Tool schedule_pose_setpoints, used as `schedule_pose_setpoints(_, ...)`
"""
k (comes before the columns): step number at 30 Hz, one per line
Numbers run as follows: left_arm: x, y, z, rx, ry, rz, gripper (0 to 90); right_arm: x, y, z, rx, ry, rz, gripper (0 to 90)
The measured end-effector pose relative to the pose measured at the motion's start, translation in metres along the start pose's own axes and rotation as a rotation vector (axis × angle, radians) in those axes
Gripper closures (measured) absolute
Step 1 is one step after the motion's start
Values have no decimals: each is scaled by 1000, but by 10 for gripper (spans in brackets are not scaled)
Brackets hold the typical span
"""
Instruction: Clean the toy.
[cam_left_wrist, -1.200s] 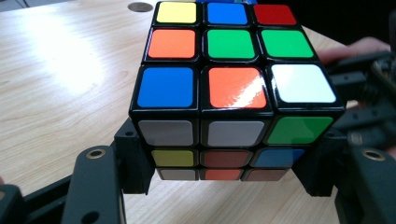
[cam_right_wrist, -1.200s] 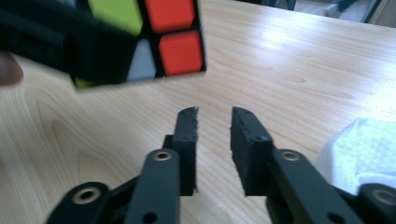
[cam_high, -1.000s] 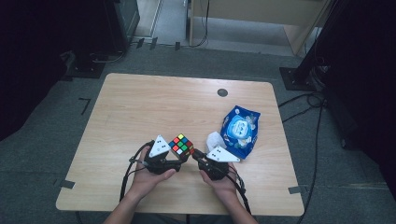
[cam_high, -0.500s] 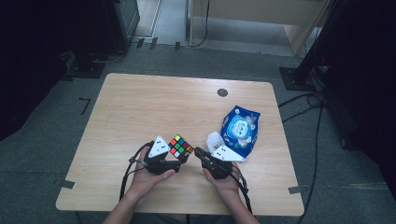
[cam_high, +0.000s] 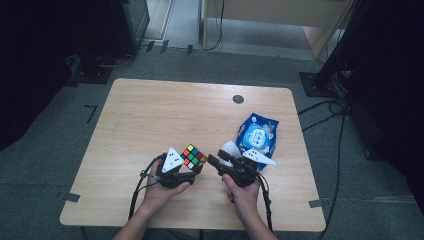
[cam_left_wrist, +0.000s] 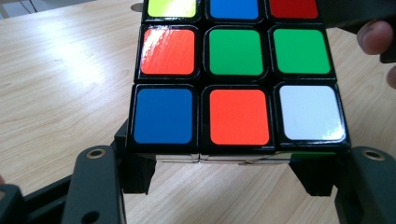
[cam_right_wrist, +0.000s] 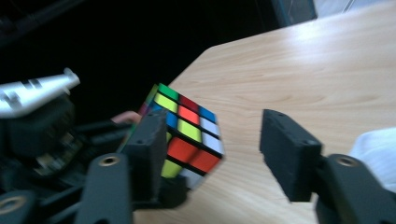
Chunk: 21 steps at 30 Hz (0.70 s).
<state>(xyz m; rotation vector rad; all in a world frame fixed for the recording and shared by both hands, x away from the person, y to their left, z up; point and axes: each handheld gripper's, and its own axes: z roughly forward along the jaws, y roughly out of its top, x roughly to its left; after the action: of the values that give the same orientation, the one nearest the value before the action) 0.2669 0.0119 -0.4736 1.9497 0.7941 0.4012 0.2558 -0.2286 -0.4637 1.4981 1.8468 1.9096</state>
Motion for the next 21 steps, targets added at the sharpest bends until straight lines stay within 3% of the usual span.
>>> schedule_pose_setpoints(5, -6, -2, 3, 0, 19, 29, 342, 2, 1, 5, 18, 38, 143, 291)
schedule_pose_setpoints(11, -16, -2, 4, -27, 24, 70, 342, -2, -5, 13, 82, 44, 260, 215)
schedule_pose_setpoints(14, -20, -2, 5, -26, 19, 93, 341, -6, -8, 18, 105, 76, 315, 225)
schedule_pose_setpoints(16, -22, -3, 7, -20, 26, 108, 341, -8, -9, 20, 128, 93, 348, 280)
schedule_pose_setpoints(20, -20, -4, 8, -10, -5, 82, 341, -8, -9, 20, 148, 99, 371, 303)
schedule_pose_setpoints(21, -20, -4, 9, -3, 3, 85, 340, -8, -9, 19, 149, 98, 371, 333)
